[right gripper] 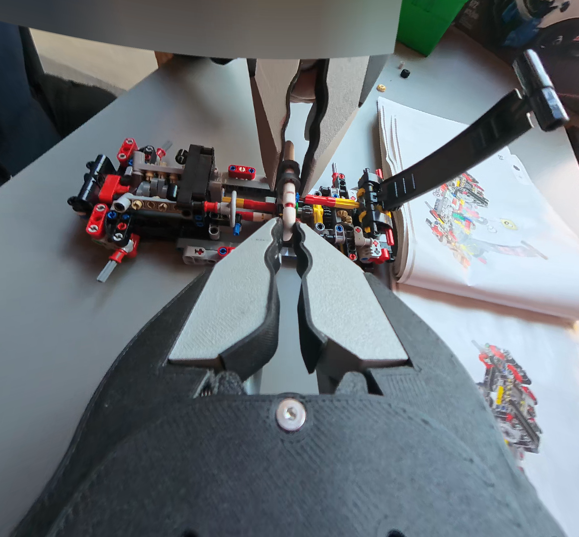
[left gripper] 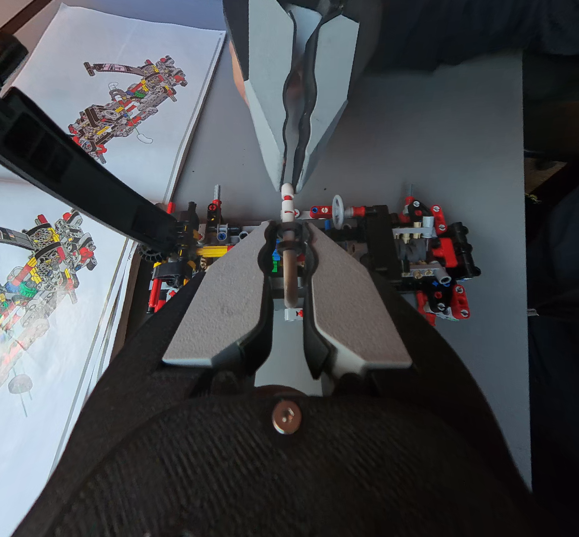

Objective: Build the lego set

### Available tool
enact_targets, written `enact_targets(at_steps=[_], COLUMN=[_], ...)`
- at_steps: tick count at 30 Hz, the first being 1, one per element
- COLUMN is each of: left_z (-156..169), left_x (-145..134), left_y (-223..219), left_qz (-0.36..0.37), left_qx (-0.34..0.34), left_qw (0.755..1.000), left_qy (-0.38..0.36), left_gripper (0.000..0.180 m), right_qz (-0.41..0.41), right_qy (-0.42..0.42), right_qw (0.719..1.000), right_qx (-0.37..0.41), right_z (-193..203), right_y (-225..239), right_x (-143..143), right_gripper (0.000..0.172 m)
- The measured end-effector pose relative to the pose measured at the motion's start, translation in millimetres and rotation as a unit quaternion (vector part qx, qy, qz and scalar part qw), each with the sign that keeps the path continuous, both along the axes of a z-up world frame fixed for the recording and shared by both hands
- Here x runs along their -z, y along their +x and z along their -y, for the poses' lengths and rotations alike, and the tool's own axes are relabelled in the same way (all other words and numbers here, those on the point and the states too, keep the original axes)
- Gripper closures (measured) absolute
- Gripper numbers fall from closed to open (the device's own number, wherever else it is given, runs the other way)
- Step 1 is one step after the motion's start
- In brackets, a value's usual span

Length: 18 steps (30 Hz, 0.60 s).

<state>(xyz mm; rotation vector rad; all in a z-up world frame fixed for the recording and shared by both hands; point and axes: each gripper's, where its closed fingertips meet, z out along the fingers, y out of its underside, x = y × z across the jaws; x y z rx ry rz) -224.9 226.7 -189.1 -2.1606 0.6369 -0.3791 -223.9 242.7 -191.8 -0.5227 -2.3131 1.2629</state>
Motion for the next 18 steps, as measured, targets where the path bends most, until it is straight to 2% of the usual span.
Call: enact_targets(at_steps=[18], left_z=[-1.0], left_x=[0.8], left_y=[-1.3], left_qz=[-0.001], left_qx=[-0.001], left_qw=[1.000], left_qy=[-0.007], left_gripper=[0.168], right_qz=[0.003], right_qy=[0.084], right_qw=[0.996], right_qx=[-0.008], right_z=[-0.4], right_y=[-3.4], right_x=[2.3], right_gripper=[0.168])
